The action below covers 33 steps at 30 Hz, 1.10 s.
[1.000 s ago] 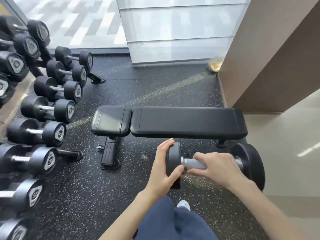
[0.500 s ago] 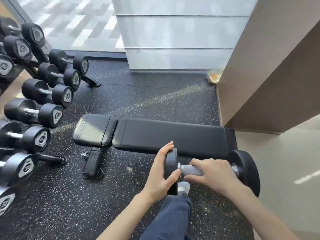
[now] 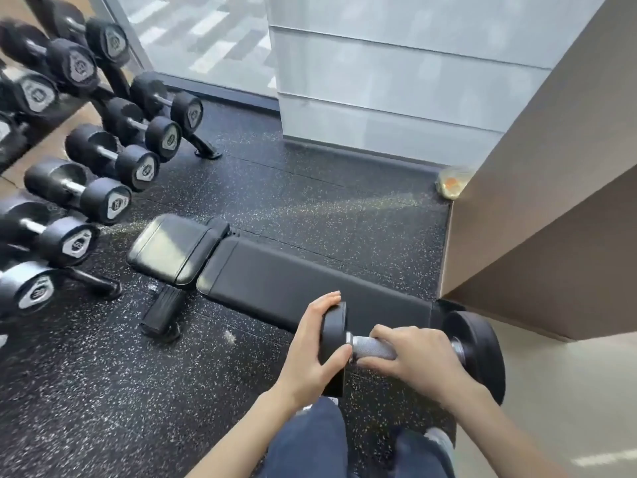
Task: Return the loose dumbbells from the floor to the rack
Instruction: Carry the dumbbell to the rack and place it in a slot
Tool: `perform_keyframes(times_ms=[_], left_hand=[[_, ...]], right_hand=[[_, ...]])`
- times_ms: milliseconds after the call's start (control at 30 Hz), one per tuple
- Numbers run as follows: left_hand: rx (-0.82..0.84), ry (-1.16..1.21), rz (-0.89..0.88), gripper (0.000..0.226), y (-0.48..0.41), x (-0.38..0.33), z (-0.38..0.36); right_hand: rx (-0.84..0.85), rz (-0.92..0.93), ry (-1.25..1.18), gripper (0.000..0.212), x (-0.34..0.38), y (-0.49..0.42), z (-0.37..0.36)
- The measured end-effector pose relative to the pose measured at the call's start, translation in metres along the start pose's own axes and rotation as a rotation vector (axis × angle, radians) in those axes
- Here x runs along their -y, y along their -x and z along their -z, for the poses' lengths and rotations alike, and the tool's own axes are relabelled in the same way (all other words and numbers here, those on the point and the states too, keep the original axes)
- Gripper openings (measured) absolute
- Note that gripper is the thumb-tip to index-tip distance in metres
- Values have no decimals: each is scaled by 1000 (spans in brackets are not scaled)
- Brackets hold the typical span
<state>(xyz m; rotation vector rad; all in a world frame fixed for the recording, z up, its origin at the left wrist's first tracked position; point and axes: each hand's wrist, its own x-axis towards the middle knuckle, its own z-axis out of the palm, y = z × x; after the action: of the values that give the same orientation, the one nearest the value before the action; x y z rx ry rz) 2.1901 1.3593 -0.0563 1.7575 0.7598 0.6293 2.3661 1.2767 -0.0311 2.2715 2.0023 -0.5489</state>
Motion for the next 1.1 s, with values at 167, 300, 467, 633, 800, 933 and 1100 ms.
perform_keyframes(times_ms=[167, 300, 467, 633, 800, 933, 1100], left_hand=[[-90, -60, 40, 63, -15, -15, -77], [-173, -68, 77, 64, -24, -39, -154], [-237, -104, 83, 63, -42, -70, -235], [-270, -131, 108, 64, -64, -79, -273], [-311, -161, 131, 63, -90, -73, -279], [-337, -178, 140, 61, -107, -68, -279], [-416, -221, 184, 62, -132, -66, -283]], right_hand=[[17, 113, 29, 100, -81, 9, -1], [52, 196, 71, 80, -156, 28, 11], [55, 280, 96, 85, -237, 48, 31], [121, 314, 133, 72, -281, 43, 45], [145, 368, 182, 64, -298, 14, 53], [157, 411, 208, 70, -306, -10, 60], [181, 503, 264, 62, -316, -49, 77]])
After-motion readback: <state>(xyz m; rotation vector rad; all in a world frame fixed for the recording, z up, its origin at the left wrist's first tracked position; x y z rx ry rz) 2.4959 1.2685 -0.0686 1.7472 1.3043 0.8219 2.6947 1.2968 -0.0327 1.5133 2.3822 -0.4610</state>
